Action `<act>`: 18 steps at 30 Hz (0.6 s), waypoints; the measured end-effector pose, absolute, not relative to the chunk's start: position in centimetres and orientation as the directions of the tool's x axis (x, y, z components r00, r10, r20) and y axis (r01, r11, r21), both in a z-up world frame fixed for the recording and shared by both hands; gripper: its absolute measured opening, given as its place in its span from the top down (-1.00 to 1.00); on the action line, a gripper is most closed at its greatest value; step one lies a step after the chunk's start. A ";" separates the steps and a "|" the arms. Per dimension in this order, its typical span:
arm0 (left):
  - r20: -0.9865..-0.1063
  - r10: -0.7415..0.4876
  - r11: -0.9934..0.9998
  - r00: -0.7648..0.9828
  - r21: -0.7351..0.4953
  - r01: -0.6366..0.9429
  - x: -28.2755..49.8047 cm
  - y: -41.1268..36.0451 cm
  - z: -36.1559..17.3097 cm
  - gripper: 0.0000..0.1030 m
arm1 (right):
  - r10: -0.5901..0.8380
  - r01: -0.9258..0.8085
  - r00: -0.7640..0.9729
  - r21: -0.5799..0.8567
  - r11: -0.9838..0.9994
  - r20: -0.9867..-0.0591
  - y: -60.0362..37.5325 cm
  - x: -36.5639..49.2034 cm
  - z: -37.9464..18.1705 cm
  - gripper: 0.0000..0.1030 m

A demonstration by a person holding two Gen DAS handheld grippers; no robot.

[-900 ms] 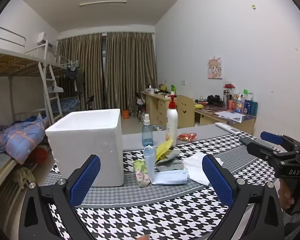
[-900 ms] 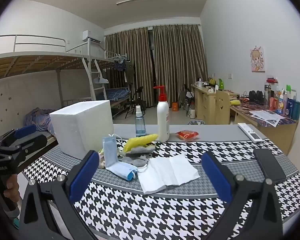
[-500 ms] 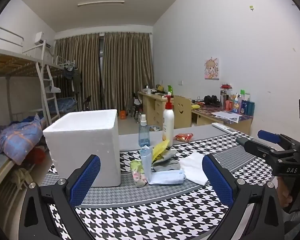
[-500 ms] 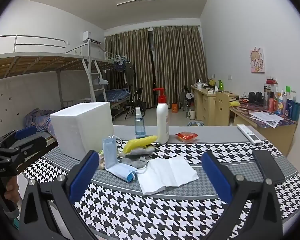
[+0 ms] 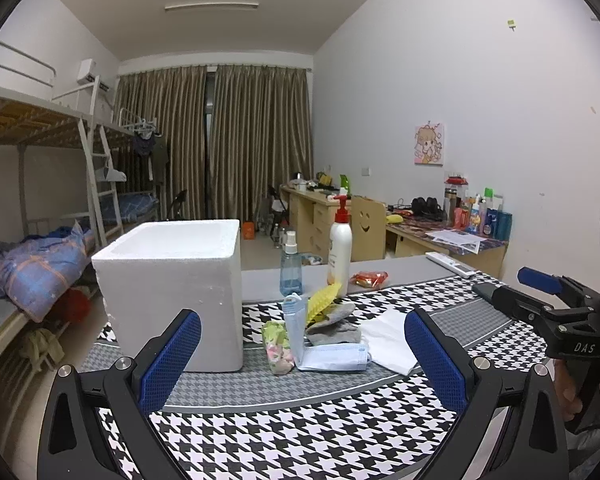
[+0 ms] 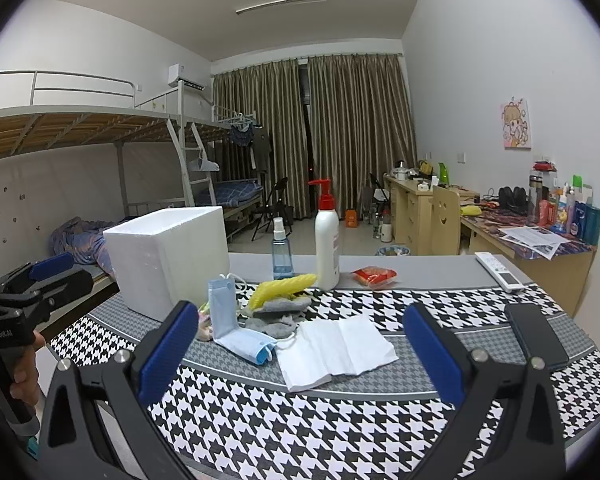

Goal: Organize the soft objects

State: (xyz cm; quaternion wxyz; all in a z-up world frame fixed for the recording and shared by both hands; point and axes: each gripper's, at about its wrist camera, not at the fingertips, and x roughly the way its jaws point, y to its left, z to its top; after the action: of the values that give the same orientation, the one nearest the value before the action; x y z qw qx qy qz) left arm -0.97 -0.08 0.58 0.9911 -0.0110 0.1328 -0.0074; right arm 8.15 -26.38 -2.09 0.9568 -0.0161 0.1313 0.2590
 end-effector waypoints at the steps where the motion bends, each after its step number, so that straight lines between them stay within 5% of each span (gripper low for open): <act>1: -0.266 -0.016 1.000 0.964 -0.022 0.011 -0.9 -0.1 0.6 -0.98 | 0.492 -0.500 0.831 0.037 0.865 -0.259 -26.4 8.2 -2.1 -1.00; 18: -0.276 -0.008 1.000 0.961 -0.023 0.001 0.0 0.1 0.3 -0.98 | 0.489 -0.497 0.833 0.039 0.867 -0.257 -26.3 8.3 -2.0 -1.00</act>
State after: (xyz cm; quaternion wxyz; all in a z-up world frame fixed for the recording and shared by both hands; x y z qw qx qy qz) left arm 0.02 0.09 0.33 0.9902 -0.0111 0.1394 -0.0023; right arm 8.33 -26.27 -2.03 0.9573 -0.0149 0.1303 0.2577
